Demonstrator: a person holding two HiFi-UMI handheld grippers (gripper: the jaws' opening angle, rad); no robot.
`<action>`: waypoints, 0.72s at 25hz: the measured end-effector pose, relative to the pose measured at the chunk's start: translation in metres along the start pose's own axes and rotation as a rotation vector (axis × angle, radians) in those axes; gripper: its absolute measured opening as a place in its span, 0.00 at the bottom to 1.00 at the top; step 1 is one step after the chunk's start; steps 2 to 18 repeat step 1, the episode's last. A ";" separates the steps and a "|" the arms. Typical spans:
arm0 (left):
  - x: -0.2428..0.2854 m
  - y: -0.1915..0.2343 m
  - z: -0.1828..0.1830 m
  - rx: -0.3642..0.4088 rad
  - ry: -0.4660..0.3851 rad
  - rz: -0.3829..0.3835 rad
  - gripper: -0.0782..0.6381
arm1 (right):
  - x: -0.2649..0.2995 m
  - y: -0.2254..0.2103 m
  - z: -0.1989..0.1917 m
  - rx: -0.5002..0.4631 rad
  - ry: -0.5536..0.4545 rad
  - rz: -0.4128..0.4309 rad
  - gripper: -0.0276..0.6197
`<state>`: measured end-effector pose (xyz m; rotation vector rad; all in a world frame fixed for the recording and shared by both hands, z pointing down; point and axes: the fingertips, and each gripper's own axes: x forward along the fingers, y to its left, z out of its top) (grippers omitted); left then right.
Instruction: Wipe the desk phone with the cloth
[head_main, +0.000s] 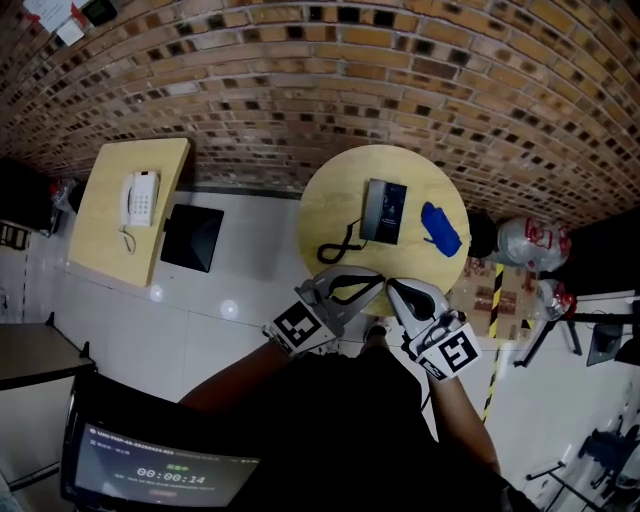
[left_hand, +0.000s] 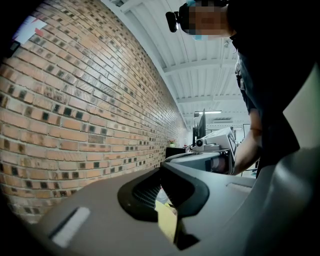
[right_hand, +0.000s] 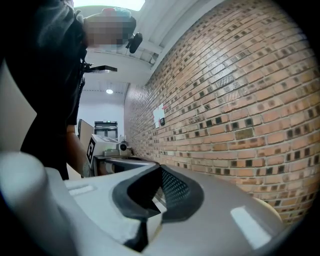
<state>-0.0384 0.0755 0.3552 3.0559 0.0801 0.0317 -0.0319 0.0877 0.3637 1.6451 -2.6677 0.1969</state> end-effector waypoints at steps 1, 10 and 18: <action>0.001 0.001 0.000 -0.002 -0.002 0.002 0.11 | 0.001 -0.001 0.000 -0.003 0.002 0.004 0.04; 0.001 0.001 0.000 -0.002 -0.002 0.002 0.11 | 0.001 -0.001 0.000 -0.003 0.002 0.004 0.04; 0.001 0.001 0.000 -0.002 -0.002 0.002 0.11 | 0.001 -0.001 0.000 -0.003 0.002 0.004 0.04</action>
